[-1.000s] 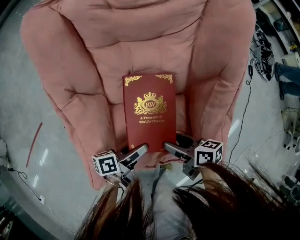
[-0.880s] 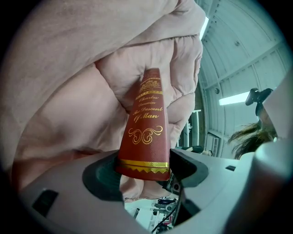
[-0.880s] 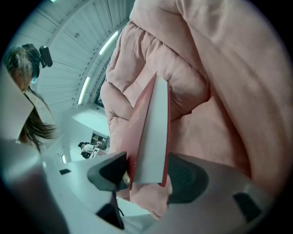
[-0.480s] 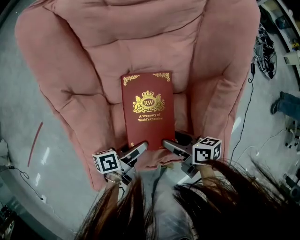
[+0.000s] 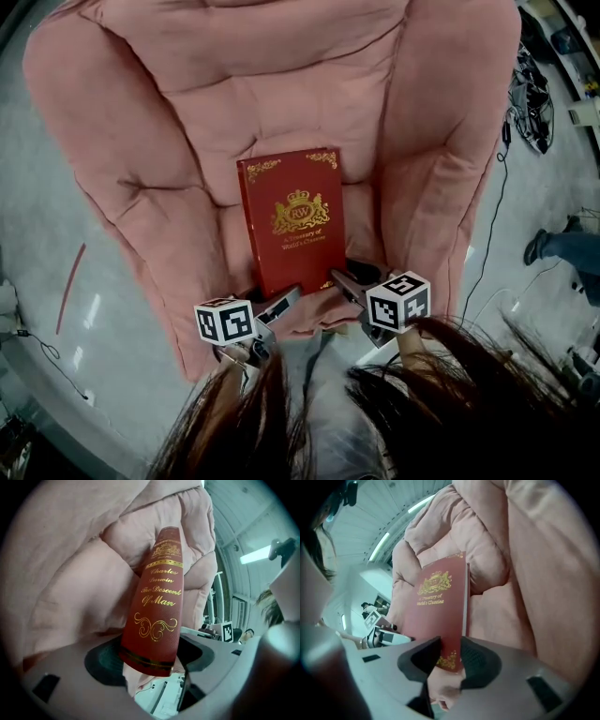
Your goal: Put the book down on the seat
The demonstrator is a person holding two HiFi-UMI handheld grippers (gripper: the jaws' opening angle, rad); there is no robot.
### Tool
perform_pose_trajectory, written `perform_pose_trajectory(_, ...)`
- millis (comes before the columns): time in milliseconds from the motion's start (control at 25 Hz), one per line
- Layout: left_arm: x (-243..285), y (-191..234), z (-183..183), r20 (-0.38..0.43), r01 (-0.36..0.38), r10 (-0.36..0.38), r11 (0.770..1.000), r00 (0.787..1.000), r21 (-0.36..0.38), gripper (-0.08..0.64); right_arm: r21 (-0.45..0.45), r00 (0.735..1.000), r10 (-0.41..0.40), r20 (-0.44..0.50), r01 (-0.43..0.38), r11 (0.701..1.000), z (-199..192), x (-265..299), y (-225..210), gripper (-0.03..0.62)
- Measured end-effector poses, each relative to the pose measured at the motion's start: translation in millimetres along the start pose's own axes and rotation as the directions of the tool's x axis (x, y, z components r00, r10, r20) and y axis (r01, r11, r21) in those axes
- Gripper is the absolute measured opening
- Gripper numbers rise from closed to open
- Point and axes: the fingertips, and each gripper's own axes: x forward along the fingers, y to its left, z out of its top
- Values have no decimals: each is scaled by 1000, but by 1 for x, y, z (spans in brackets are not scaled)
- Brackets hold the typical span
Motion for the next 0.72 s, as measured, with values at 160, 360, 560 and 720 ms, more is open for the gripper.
perform_pose_trajectory(160,4,3,-2,-24,-28,27,1000,999,-11,323,-2,999,-11,-33,11,1000,0,4,-6,133)
perform_pose_trajectory(360,4,6,-3,-46,-76,76,997,996,-13,324,12,998,-29,-60,30,999,-3,9,-6,135)
perform_pose_trajectory(560,1,8,-3,-60,-123,122,992,991,-3,327,27,997,-32,-72,34,999,-4,10,-6,135)
perform_pose_trajectory(720,1,11,-3,-64,-165,165,986,984,6,337,39,997,-35,-73,38,999,-5,12,-7,135)
